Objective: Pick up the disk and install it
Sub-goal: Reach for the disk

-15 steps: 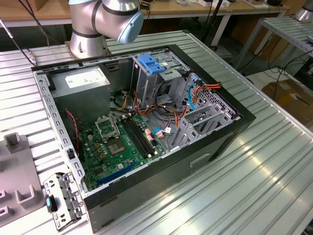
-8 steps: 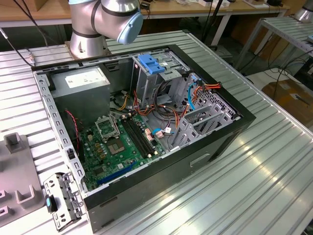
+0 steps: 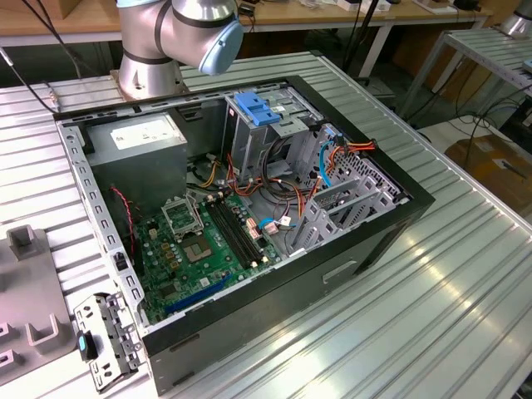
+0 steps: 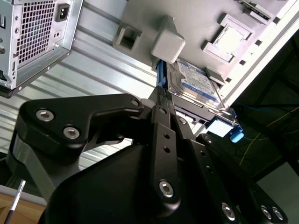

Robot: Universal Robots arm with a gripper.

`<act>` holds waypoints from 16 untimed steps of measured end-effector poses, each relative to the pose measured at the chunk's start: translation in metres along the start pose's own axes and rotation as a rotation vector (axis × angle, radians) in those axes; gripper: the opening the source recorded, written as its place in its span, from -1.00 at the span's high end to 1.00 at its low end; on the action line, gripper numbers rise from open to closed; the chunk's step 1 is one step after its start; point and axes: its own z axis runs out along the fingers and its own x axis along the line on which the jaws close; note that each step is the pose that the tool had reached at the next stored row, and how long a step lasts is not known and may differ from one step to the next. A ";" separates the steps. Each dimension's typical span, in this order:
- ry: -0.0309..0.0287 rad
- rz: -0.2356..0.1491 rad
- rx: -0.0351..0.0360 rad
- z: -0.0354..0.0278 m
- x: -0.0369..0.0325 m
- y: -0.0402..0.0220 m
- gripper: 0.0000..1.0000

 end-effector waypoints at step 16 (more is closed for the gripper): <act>0.0000 0.000 0.0000 0.0000 0.0283 -0.0020 0.79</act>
